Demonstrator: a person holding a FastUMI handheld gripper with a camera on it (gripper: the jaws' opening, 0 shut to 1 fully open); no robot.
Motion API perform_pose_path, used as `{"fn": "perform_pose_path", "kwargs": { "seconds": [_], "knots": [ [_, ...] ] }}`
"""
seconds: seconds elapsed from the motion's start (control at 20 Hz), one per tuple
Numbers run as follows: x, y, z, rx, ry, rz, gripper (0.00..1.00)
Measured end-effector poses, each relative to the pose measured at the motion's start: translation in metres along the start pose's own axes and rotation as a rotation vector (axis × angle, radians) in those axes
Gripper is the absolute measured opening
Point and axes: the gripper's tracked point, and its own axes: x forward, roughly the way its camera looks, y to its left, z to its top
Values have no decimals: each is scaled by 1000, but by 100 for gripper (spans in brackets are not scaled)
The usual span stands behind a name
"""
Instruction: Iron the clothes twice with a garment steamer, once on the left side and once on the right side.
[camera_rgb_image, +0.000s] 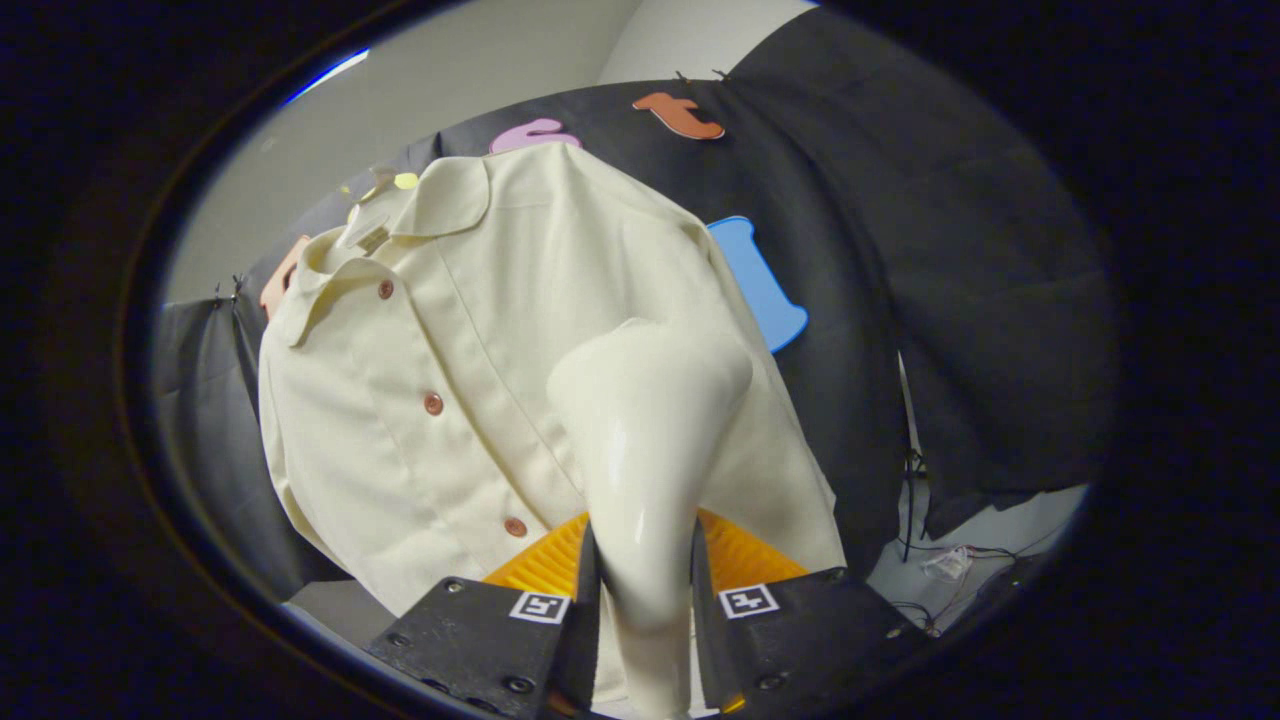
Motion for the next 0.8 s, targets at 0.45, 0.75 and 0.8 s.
{"fn": "perform_pose_path", "kwargs": {
  "seconds": [0.45,0.75,0.8],
  "knots": [
    [-1,-29,-49,55,49,23,40],
    [-4,-59,-82,81,70,20,40],
    [-5,-63,-89,87,76,19,40]
  ]
}}
